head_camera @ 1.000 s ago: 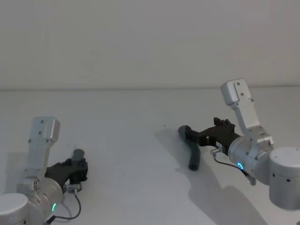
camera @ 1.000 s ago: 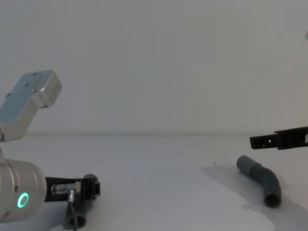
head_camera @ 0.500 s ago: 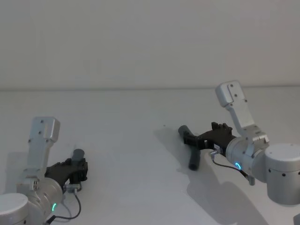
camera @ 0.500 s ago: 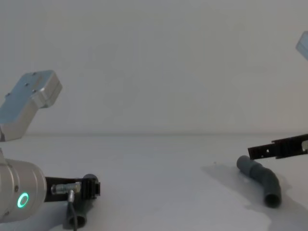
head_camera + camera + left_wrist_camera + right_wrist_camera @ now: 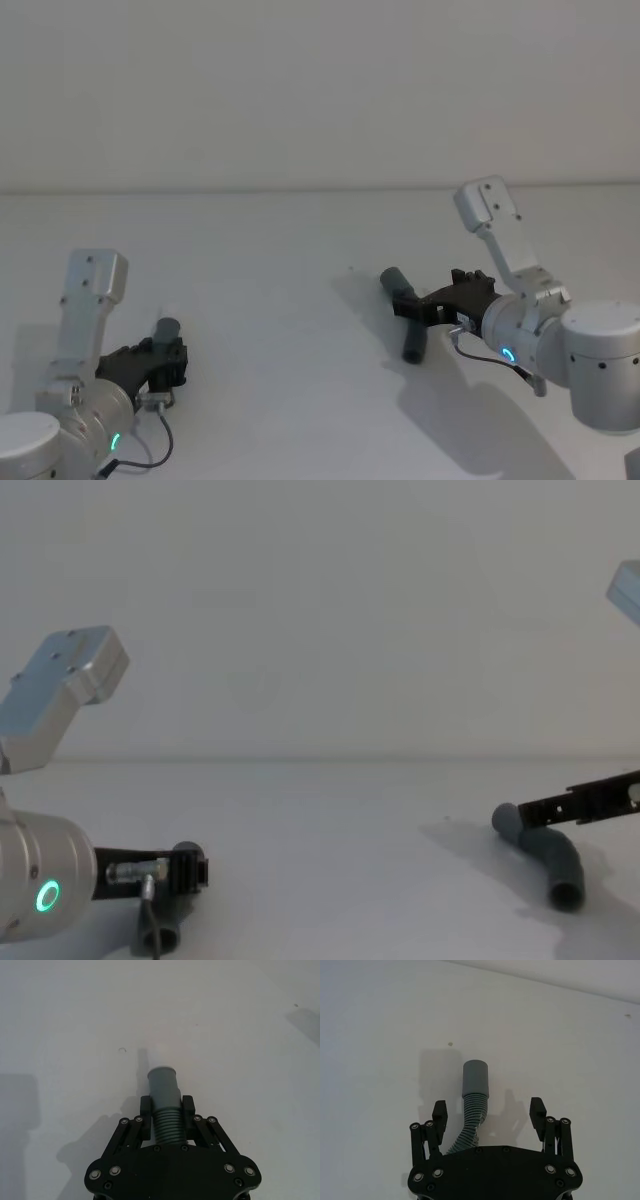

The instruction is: Use both hands to pick up one end of the pipe from the table, align the ends, and insert them.

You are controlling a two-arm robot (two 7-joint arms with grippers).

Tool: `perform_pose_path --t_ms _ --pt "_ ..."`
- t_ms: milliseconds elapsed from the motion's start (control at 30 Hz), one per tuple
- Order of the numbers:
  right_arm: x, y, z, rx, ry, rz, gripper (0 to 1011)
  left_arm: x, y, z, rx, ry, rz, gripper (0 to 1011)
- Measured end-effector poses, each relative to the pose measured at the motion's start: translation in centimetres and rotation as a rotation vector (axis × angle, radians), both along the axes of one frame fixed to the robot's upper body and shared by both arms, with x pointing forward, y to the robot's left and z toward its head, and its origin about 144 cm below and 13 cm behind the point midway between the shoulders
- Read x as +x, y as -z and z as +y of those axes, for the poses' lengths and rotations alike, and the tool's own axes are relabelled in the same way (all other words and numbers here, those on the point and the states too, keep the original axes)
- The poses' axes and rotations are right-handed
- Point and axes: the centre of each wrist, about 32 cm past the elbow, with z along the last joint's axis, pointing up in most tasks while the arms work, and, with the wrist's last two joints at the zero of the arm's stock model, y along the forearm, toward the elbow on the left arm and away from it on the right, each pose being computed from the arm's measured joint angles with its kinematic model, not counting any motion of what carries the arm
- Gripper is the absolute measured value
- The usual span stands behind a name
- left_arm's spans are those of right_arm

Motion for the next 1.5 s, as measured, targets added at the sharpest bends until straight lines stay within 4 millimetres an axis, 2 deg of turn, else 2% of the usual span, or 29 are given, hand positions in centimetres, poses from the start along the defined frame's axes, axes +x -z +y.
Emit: perform_pose_path --t_ms 633,1500 --pt "0.6 -0.6 -0.1 -0.037 -0.024 0.035 1002 0.0 0.0 0.0 0.0 0.0 0.0 329" --pt "0.7 -0.2 0.9 -0.039 -0.012 0.071 1002 0.0 0.0 0.0 0.0 0.0 0.0 329"
